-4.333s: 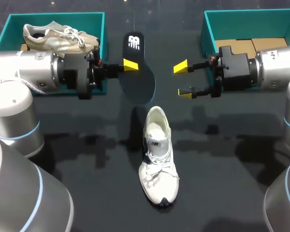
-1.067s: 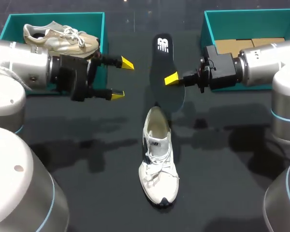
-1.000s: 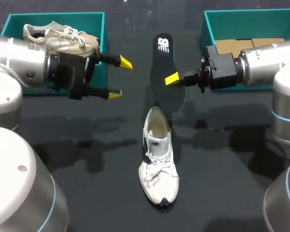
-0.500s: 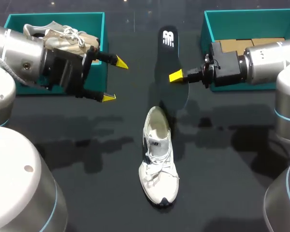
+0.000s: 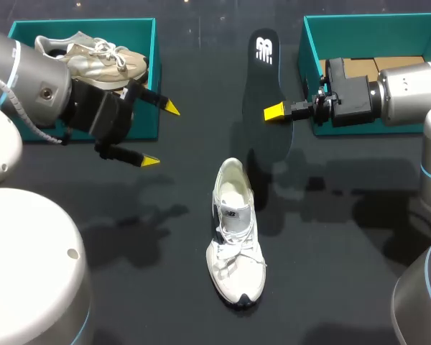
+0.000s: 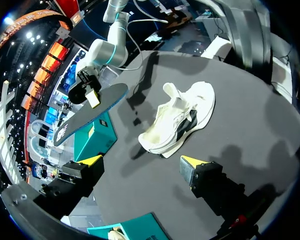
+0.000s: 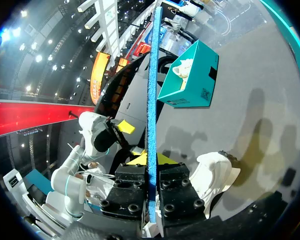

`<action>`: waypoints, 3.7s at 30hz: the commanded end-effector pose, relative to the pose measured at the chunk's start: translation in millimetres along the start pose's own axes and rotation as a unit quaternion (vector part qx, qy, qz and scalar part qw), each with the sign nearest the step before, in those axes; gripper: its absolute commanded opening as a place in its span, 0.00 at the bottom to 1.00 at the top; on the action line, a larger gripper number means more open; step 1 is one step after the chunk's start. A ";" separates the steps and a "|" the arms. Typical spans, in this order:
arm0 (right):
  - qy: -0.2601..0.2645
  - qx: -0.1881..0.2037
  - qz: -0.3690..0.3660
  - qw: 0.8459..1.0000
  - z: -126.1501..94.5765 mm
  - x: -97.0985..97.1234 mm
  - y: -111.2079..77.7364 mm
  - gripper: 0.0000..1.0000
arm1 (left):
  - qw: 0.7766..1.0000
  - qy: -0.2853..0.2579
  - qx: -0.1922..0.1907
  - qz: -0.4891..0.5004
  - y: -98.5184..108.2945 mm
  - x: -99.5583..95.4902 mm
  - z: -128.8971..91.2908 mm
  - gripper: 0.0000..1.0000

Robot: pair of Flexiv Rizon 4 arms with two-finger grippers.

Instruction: Take the shoe out of the shoebox, open the shoe tongue, remove and reinsert the insole, then place the shoe into the shoebox

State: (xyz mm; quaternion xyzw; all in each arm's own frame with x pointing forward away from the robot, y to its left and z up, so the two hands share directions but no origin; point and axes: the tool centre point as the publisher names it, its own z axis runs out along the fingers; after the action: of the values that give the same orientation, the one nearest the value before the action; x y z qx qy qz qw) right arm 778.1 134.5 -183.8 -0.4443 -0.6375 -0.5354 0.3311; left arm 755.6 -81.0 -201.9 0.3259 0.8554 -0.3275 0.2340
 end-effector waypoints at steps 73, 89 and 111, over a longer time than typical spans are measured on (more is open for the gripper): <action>0.019 -0.108 -0.154 0.982 64.0 -53.6 -23.2 0.00 | 0.942 0.163 -0.096 -0.277 21.9 75.9 115.0 1.00; 0.017 -0.119 -0.165 0.979 76.6 -70.6 -26.5 0.00 | 0.944 0.164 -0.088 -0.273 21.4 76.2 130.6 1.00; 0.013 -0.122 -0.195 0.973 74.5 -75.6 -30.2 0.00 | 0.935 0.182 -0.083 -0.292 22.3 73.0 151.1 1.00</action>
State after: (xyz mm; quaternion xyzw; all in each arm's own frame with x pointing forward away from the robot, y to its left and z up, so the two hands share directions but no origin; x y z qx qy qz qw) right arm 782.8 190.2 -278.0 -0.3424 -0.6357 -0.6706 0.1703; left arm 747.5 -142.5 -355.7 0.0952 0.9643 -0.2471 -0.0029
